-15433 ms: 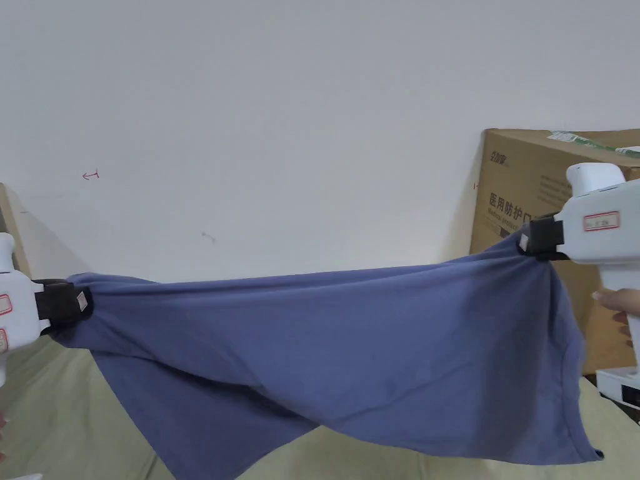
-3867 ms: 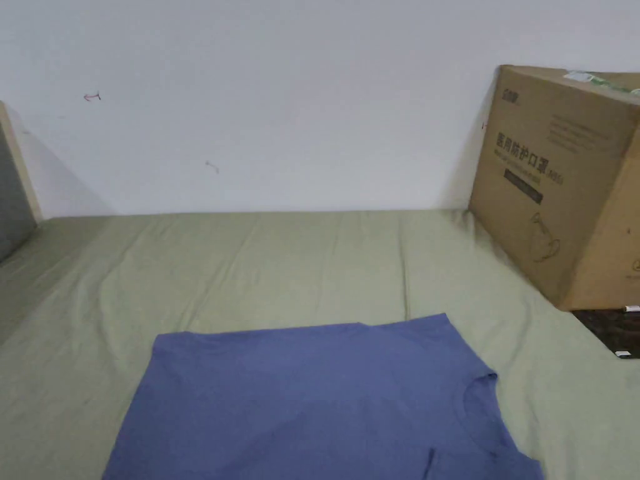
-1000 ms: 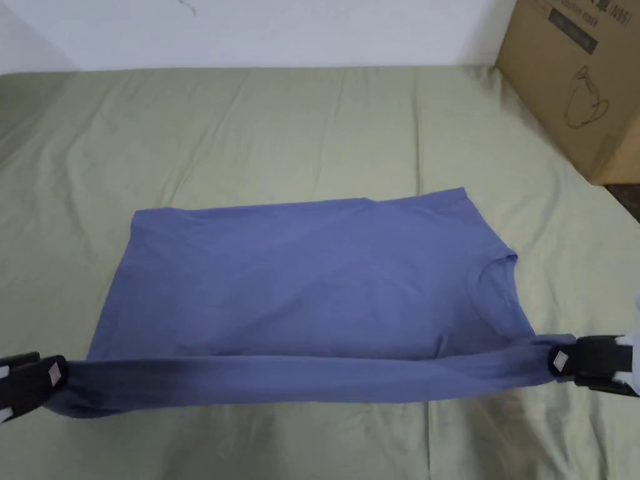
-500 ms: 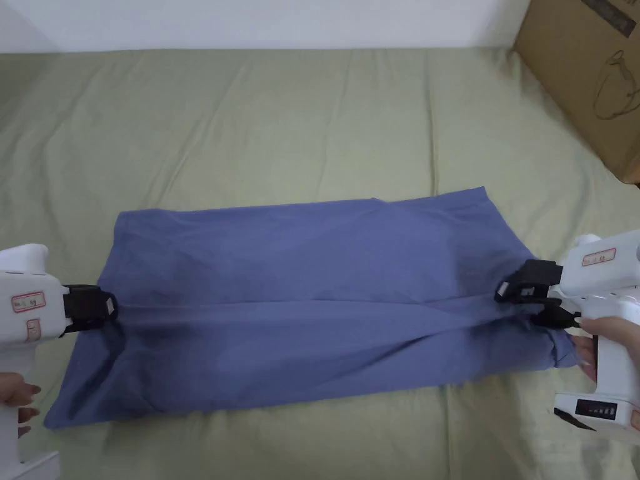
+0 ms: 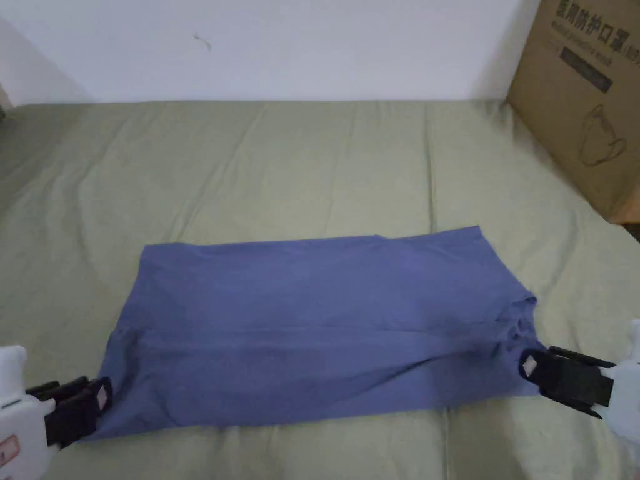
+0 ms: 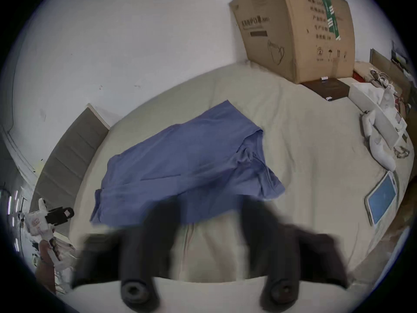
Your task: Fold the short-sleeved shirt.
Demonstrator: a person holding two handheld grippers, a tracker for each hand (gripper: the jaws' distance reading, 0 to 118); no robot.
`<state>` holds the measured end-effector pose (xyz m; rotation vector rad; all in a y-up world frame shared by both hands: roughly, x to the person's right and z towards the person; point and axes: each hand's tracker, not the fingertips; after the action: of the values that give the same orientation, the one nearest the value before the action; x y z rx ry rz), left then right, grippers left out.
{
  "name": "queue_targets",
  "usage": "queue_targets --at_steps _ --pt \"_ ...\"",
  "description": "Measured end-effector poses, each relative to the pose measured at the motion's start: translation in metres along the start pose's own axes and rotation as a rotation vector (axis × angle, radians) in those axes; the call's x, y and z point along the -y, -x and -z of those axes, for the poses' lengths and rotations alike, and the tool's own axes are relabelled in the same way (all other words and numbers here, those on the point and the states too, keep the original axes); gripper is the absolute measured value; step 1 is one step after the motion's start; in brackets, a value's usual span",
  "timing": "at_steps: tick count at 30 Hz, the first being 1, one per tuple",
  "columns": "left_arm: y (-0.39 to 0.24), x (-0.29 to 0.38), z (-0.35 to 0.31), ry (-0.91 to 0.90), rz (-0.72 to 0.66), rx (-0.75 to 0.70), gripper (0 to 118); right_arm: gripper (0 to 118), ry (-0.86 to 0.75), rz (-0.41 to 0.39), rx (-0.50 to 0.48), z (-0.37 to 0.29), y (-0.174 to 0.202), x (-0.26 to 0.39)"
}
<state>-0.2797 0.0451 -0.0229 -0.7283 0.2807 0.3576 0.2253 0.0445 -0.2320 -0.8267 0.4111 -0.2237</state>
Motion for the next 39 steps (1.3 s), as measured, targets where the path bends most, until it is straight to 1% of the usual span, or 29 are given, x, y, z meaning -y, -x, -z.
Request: queue_targets --at_steps 1,2,4,7,9,10,11,12,13,14,16,20,21,22,23,24,25,26,27,29,30,32,33,34,35,36,37,38,39 --pt "-0.002 0.005 -0.005 0.004 0.003 -0.022 3 6 -0.003 -0.006 0.017 -0.003 0.003 0.004" --pt "-0.002 0.006 -0.008 -0.004 0.001 -0.017 3 0 0.003 -0.013 0.031 -0.006 0.003 0.006" --pt "0.002 0.005 -0.013 -0.023 -0.014 0.008 2 0 0.025 -0.004 0.006 -0.008 0.004 0.005" --pt "0.016 -0.009 0.001 0.032 -0.101 -0.027 2 0 0.034 0.003 -0.007 -0.006 0.004 0.003" --pt "0.027 -0.018 0.02 0.084 -0.124 -0.037 4 0 0.034 0.007 -0.012 -0.005 0.005 0.0" --pt "0.034 -0.023 0.032 0.085 -0.131 -0.038 18 0 0.033 0.015 -0.014 -0.003 0.005 -0.001" --pt "0.038 -0.025 0.042 0.101 -0.132 -0.043 44 0 0.035 0.024 -0.019 -0.001 0.005 -0.002" --pt "0.043 -0.027 0.057 0.135 -0.124 -0.067 79 0 0.043 0.038 -0.029 0.001 0.004 -0.002" --pt "0.045 -0.027 0.072 0.183 -0.107 -0.097 108 0 0.048 0.046 -0.032 0.003 0.005 -0.002" --pt "0.047 -0.025 0.083 0.224 -0.083 -0.118 115 0 0.053 0.049 -0.033 0.005 0.005 -0.002" --pt "0.05 -0.02 0.106 0.25 -0.041 -0.156 114 0 0.067 0.043 -0.023 0.009 0.005 0.0" --pt "0.06 -0.005 0.143 0.38 -0.013 -0.256 114 0 0.098 0.033 -0.013 0.014 0.006 0.005" --pt "0.062 -0.002 0.146 0.4 -0.02 -0.263 115 0 0.107 0.035 -0.011 0.015 0.006 0.005" --pt "0.06 -0.004 0.142 0.362 -0.034 -0.224 109 0 0.114 0.036 -0.008 0.016 0.006 0.005" --pt "0.055 -0.007 0.137 0.357 -0.028 -0.233 99 0 0.121 0.033 -0.004 0.017 0.005 0.006" --pt "0.051 -0.008 0.132 0.343 -0.006 -0.226 80 0 0.126 0.028 0.006 0.019 0.004 0.007" --pt "0.045 -0.01 0.124 0.309 0.039 -0.212 40 0 0.128 0.02 0.019 0.02 0.003 0.006" --pt "0.04 -0.011 0.115 0.281 0.063 -0.187 2 0 0.129 0.014 0.029 0.022 0.002 0.005" --pt "0.034 -0.012 0.108 0.255 0.091 -0.159 2 0 0.128 0.008 0.038 0.024 0.0 0.004" --pt "0.021 -0.013 0.094 0.208 0.082 -0.112 2 0 0.126 0.0 0.056 0.029 -0.005 -0.003" --pt "0.018 -0.014 0.088 0.215 0.101 -0.141 2 0 0.127 -0.004 0.075 0.032 -0.008 -0.009" --pt "0.014 -0.018 0.078 0.199 0.102 -0.131 2 0 0.128 -0.004 0.126 0.04 -0.017 -0.021" --pt "0.014 -0.02 0.074 0.192 0.088 -0.124 2 3 0.135 -0.003 0.142 0.046 -0.023 -0.028" --pt "0.017 -0.024 0.074 0.188 0.072 -0.115 2 34 0.154 0.001 0.168 0.053 -0.03 -0.036" --pt "0.018 -0.025 0.072 0.186 0.059 -0.113 2 75 0.18 0.012 0.195 0.063 -0.041 -0.042" --pt "0.019 -0.027 0.071 0.186 0.054 -0.116 2 106 0.22 0.022 0.218 0.075 -0.051 -0.048" --pt "0.02 -0.028 0.07 0.184 0.049 -0.117 2 113 0.21 0.037 0.234 0.082 -0.059 -0.051" --pt "0.022 -0.029 0.07 0.182 0.049 -0.12 2 113 0.188 0.044 0.236 0.087 -0.064 -0.054" --pt "0.022 -0.03 0.071 0.183 0.049 -0.124 2 113 0.215 0.042 0.263 0.097 -0.072 -0.058"
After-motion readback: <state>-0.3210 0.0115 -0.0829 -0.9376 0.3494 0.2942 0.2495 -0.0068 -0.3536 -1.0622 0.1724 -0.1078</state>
